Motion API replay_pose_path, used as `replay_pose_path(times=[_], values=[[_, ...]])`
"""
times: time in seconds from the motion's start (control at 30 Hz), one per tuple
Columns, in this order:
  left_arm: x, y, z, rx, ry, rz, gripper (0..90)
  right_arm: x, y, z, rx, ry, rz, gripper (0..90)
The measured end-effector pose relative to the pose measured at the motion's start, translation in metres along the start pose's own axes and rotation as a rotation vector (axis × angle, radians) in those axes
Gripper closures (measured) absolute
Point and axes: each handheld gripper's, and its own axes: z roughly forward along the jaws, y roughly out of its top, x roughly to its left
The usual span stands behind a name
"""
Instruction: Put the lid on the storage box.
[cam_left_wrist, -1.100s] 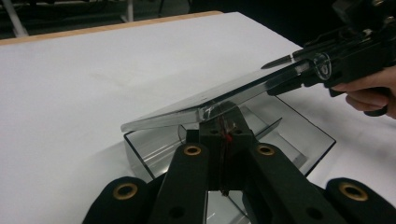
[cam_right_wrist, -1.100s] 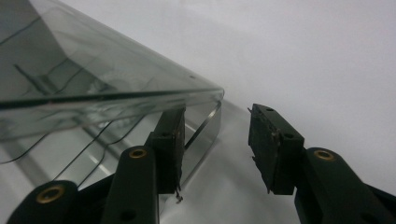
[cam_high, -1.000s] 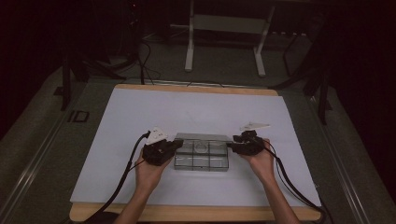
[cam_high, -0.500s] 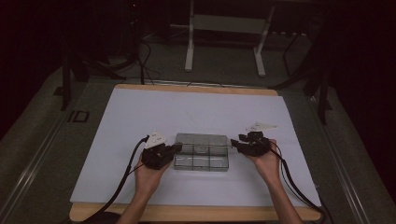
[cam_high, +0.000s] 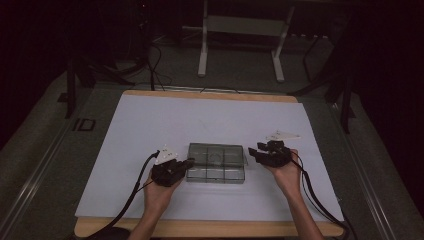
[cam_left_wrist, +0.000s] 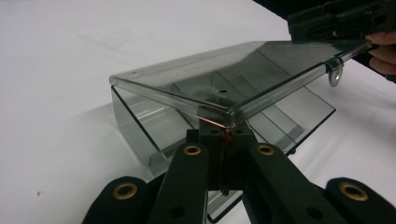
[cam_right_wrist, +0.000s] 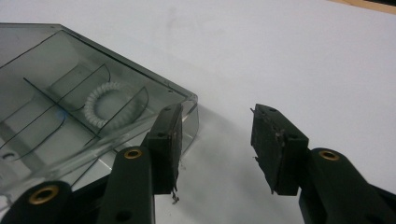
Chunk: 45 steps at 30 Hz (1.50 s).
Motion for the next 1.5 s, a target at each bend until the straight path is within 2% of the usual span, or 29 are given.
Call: replay_pose_path(times=[0.57, 0.8, 1.5], values=[[0.003, -0.016, -0.003, 0.028, 0.025, 0.004, 87.4, 0.000, 0.001, -0.002, -0.011, 0.004, -0.002, 53.2], [0.003, -0.020, -0.004, 0.028, 0.040, 0.009, 82.9, -0.001, 0.001, -0.003, -0.013, 0.004, 0.000, 53.2], [-0.006, -0.026, -0.012, 0.025, 0.054, 0.064, 76.1, 0.001, 0.000, -0.004, -0.018, 0.006, 0.000, 52.9]])
